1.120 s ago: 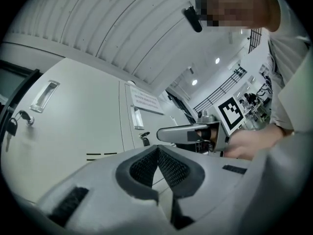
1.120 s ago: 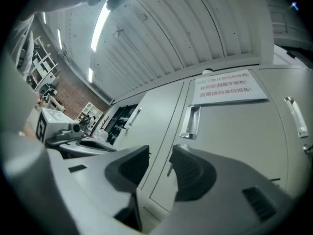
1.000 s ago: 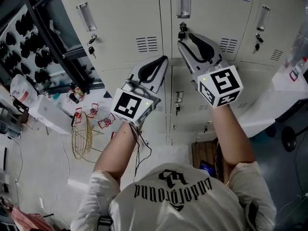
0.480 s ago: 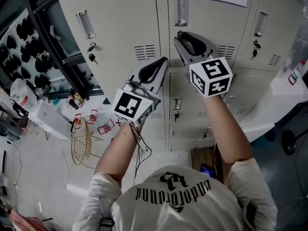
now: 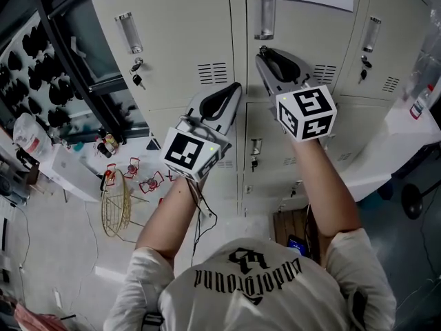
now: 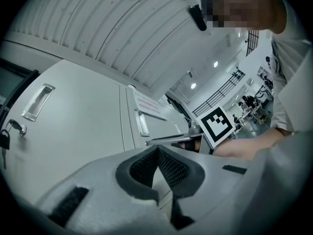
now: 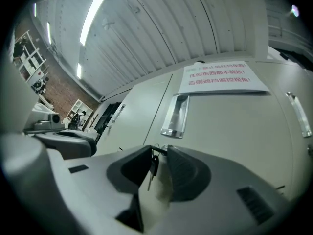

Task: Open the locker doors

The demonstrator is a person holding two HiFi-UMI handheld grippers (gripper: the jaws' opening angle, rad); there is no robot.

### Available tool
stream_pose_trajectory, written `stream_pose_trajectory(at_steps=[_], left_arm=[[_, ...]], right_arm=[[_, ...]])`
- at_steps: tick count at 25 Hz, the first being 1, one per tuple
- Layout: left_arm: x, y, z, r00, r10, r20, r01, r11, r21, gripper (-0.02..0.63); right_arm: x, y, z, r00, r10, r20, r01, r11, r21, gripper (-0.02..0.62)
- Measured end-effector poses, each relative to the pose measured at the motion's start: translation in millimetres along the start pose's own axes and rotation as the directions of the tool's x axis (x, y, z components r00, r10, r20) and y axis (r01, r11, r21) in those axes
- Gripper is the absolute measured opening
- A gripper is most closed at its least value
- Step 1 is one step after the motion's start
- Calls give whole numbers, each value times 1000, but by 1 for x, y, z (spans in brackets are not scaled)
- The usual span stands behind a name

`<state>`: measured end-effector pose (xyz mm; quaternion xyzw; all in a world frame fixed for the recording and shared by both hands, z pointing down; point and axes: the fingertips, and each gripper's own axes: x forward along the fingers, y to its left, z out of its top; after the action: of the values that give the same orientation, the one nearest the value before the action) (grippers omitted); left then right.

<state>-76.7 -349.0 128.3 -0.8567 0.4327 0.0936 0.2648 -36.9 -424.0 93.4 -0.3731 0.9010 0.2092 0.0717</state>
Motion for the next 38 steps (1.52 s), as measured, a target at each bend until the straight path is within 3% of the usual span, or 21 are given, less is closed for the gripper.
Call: stream_pose_trajectory(at_steps=[13, 26, 32, 38], left_arm=[[-45, -27, 12, 997, -77, -17, 77, 997, -31, 8], [-97, -79, 41, 975, -218, -31, 216, 975, -55, 8], [-91, -113, 52, 966, -258, -14, 256, 963, -85, 8], [-59, -147, 64, 963, -270, 8, 269, 961, -66, 8]], right_arm=[[-55, 9, 21, 996, -88, -23, 89, 996, 13, 92], [-121, 5, 41, 977, -188, -100, 196, 978, 70, 97], [-152, -4, 45, 973, -195, -123, 209, 971, 112, 103], [-184, -20, 48, 983, -152, -99, 165, 976, 141, 104]])
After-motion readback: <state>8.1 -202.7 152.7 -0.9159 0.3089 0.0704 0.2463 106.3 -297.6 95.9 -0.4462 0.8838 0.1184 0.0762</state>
